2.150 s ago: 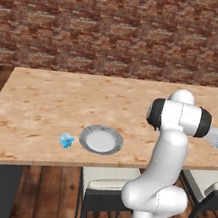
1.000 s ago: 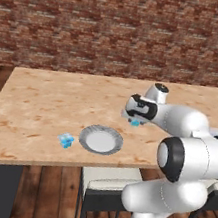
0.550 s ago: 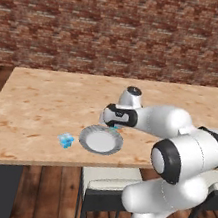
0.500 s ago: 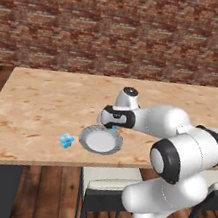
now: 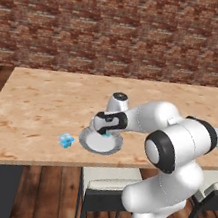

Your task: Place two yogurt containers on each plate.

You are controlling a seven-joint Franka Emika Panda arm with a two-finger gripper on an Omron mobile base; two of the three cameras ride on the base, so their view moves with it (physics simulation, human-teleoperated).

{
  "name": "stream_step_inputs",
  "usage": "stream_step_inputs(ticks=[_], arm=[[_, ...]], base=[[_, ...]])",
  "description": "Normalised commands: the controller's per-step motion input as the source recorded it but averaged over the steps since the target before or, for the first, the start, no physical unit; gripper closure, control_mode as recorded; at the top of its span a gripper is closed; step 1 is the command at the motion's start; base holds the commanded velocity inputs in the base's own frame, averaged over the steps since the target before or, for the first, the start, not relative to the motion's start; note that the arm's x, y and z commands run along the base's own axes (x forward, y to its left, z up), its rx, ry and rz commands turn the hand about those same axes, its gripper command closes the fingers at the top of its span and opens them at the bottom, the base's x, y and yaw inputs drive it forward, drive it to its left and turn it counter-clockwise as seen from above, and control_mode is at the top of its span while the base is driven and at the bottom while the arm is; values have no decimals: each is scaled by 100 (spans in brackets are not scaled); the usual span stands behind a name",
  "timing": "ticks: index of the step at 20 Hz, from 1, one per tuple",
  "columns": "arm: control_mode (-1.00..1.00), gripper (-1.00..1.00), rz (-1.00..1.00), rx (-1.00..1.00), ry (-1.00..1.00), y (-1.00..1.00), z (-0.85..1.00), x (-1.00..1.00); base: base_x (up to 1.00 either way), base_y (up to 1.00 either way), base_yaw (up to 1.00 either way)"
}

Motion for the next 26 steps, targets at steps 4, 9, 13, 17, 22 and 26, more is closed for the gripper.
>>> stream_step_inputs(ticks=[4, 9, 13, 17, 22, 26], arm=[[-100, 100, 1, 0, 0, -23, -29, 0], [-100, -100, 1, -2, 0, -13, -14, 0], [-100, -100, 0, 0, 0, 0, 4, 0], [-100, -100, -3, 0, 0, 0, 23, 17], [-100, -100, -2, 0, 2, 0, 44, 25], [-100, -100, 0, 0, 0, 8, 45, 9]], base=[[0, 0, 0], [0, 0, 0], [0, 0, 0], [0, 0, 0], [0, 0, 0], [0, 0, 0]])
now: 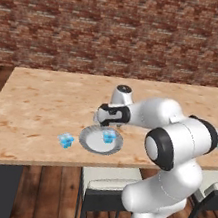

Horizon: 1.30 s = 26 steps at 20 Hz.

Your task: Place two yogurt containers on each plate.

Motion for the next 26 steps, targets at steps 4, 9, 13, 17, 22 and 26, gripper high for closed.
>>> stream_step_inputs(ticks=[4, 9, 13, 17, 22, 26], arm=[[-100, -100, 14, 0, 3, 64, 20, -20], [-100, -100, 39, 2, 13, 100, 0, -19], [-100, -100, 33, 7, 17, 100, 14, 7], [-100, -100, 18, 5, 23, 100, 14, 37], [-100, -100, 11, 0, 14, 72, -6, 25], [-100, -100, 2, -5, 0, 3, -8, 1]], base=[[0, 0, 0], [0, 0, 0], [0, 0, 0], [0, 0, 0], [0, 0, 0], [0, 0, 0]])
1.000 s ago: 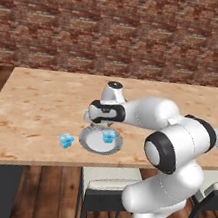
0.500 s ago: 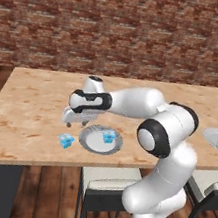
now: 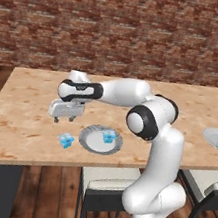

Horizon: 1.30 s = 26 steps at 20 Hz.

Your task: Place two yogurt containers on each plate.

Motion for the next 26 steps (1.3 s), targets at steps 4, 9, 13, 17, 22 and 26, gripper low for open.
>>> stream_step_inputs(ticks=[4, 9, 13, 17, 22, 26], arm=[[-100, -100, -14, -22, -4, 4, -35, -63], [-100, -100, -17, -11, -6, 3, -14, -95], [-100, -100, -6, 0, -5, 0, 0, -36], [-100, -100, 0, 0, -1, -14, -13, 0], [-100, -100, -2, 0, 0, -29, -15, 4], [-100, -100, 0, 0, -1, -8, -10, 12]], base=[[0, 0, 0], [0, 0, 0], [0, 0, 0], [0, 0, 0], [0, 0, 0], [0, 0, 0]])
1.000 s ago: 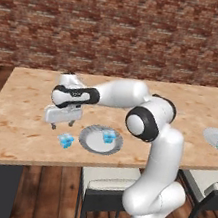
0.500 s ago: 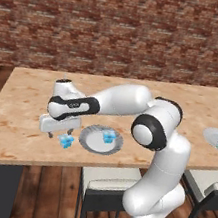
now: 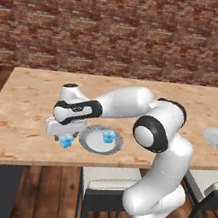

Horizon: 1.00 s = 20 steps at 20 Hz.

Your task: Place two yogurt containers on each plate.

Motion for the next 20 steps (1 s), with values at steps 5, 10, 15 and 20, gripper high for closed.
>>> stream_step_inputs(ticks=[5, 10, 15, 20], arm=[[-100, -100, 0, -7, 0, -1, -17, 38], [-100, -100, 0, -4, 0, 0, -8, 7], [-100, -100, 0, -2, 0, 4, -2, 0], [-100, -100, 0, 0, -2, 1, 0, -21]], base=[[0, 0, 0], [0, 0, 0], [0, 0, 0], [0, 0, 0]])
